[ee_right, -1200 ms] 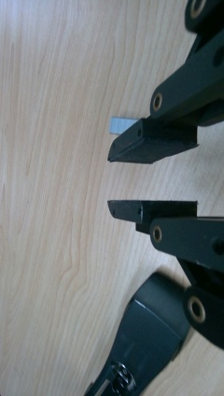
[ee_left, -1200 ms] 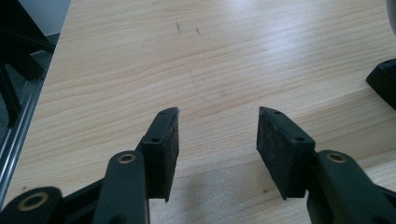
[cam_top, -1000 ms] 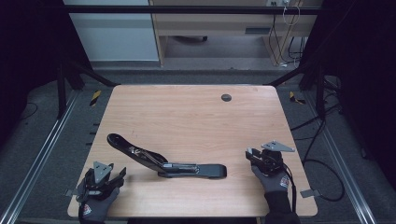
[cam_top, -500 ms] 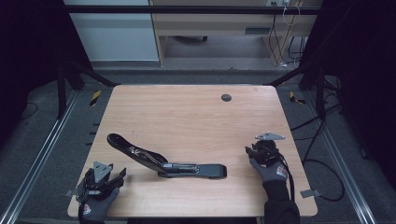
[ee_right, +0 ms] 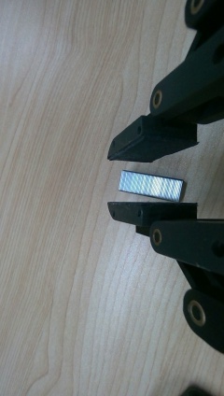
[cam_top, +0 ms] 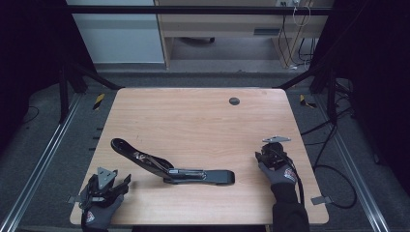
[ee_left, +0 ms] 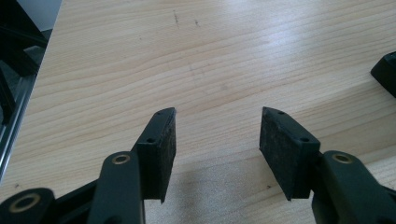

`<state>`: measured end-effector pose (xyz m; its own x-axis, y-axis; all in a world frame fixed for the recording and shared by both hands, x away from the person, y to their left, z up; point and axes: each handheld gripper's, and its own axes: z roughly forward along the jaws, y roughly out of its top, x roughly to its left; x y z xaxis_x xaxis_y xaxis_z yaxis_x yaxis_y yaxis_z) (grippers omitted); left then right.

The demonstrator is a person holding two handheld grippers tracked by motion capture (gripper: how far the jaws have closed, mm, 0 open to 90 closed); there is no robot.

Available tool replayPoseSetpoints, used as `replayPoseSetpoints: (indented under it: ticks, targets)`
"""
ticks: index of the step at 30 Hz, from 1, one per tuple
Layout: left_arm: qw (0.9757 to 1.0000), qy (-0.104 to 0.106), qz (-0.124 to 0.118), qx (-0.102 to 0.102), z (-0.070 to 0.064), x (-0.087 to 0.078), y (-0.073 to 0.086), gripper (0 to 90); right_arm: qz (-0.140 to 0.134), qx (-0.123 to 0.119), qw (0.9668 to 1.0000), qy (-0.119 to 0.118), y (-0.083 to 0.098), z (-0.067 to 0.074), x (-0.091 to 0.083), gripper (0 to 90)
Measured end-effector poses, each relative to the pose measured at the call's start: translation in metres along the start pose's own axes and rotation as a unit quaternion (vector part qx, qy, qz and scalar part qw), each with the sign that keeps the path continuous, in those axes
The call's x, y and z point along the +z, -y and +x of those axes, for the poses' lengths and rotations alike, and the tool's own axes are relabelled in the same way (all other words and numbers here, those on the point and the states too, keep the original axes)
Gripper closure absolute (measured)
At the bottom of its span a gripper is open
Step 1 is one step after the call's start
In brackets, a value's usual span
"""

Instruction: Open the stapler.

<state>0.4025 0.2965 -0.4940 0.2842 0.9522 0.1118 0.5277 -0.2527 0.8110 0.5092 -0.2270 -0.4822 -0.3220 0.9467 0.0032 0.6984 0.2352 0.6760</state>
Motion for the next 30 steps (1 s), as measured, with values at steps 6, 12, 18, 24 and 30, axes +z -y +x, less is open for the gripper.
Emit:
replayPoseSetpoints:
  ticks: [6, 12, 18, 24, 30]
  targets:
    - [1.0000, 0.001, 0.001, 0.000, 0.000, 0.000, 0.000, 45.4, 0.011, -0.003, 0.9999, 0.002, 0.000, 0.001, 0.004, 71.7]
    - [1.0000, 0.001, 0.002, 0.000, 0.000, 0.000, 0.000, 45.3, 0.016, -0.004, 0.9999, 0.004, 0.001, -0.001, 0.004, 75.3]
    - [1.0000, 0.002, 0.002, 0.000, 0.000, 0.000, 0.000, 45.3, 0.023, -0.004, 0.9997, 0.002, 0.001, -0.002, 0.005, 77.9]
    - [1.0000, 0.003, 0.002, -0.001, 0.000, 0.001, 0.000, 45.3, 0.019, -0.028, 0.9992, -0.022, 0.002, 0.001, -0.004, 78.0]
    - [1.0000, 0.003, 0.004, 0.002, -0.001, 0.002, 0.001, 44.8, 0.015, -0.059, 0.9958, -0.068, 0.009, 0.011, -0.018, 78.0]
